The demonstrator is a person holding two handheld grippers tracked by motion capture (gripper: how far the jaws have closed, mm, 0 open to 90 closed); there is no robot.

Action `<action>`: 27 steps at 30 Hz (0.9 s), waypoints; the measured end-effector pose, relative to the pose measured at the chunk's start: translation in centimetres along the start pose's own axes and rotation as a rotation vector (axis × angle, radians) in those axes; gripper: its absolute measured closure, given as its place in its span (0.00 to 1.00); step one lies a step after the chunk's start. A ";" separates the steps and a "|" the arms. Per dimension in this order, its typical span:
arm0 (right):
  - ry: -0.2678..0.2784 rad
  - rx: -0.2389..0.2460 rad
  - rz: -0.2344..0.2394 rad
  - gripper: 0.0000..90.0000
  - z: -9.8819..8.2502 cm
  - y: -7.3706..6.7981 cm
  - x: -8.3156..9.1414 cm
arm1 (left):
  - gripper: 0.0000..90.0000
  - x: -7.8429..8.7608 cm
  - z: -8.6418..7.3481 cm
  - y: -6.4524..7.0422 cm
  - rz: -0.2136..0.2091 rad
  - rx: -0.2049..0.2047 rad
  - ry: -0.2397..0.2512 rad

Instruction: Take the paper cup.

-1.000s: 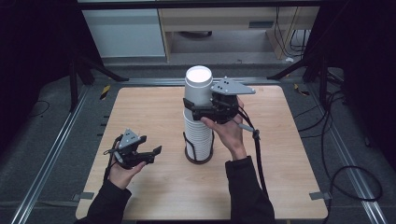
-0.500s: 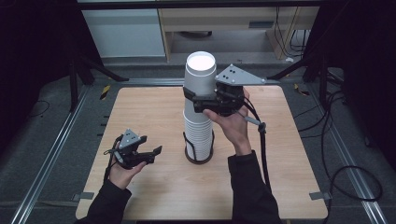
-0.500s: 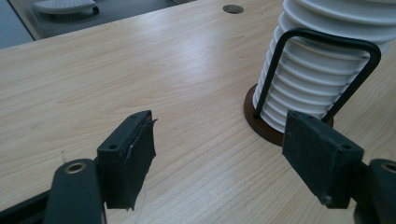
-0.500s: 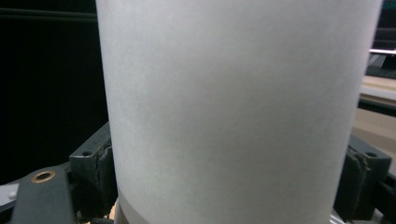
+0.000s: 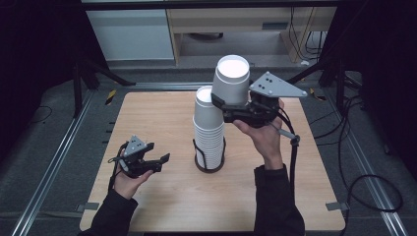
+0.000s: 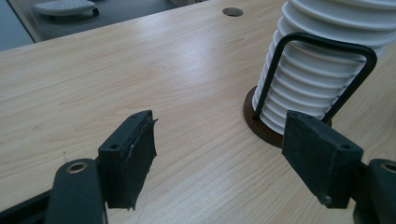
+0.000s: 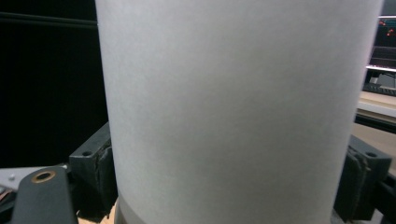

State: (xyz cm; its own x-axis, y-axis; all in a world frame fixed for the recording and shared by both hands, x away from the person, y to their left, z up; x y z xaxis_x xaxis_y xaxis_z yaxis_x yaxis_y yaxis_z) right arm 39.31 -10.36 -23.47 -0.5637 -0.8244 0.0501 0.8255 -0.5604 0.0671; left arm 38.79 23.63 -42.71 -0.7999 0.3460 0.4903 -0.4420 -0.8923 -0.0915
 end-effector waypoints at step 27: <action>-0.205 -0.086 0.123 0.16 -12.1 -1.5 5.4 | 0.27 0.4 -0.1 0.1 -0.033 -0.017 -0.002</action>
State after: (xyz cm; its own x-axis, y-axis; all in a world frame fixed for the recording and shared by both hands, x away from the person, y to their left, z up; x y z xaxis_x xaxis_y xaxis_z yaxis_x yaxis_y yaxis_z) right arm 35.36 -14.95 -35.32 -0.4455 -0.8585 0.2541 0.8825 -0.4689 -0.0370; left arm 38.36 23.72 -42.57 -0.7843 0.3743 0.4948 -0.4747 -0.8755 -0.0901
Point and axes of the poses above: each handheld gripper's, and its own axes: x roughly backward along the jaws, z roughly out of its top, y roughly to its right, the point moved 1 cm from there along -x, roughly forward along the jaws, and after that the axes turned 12 degrees about z, right-handed, at the moved point
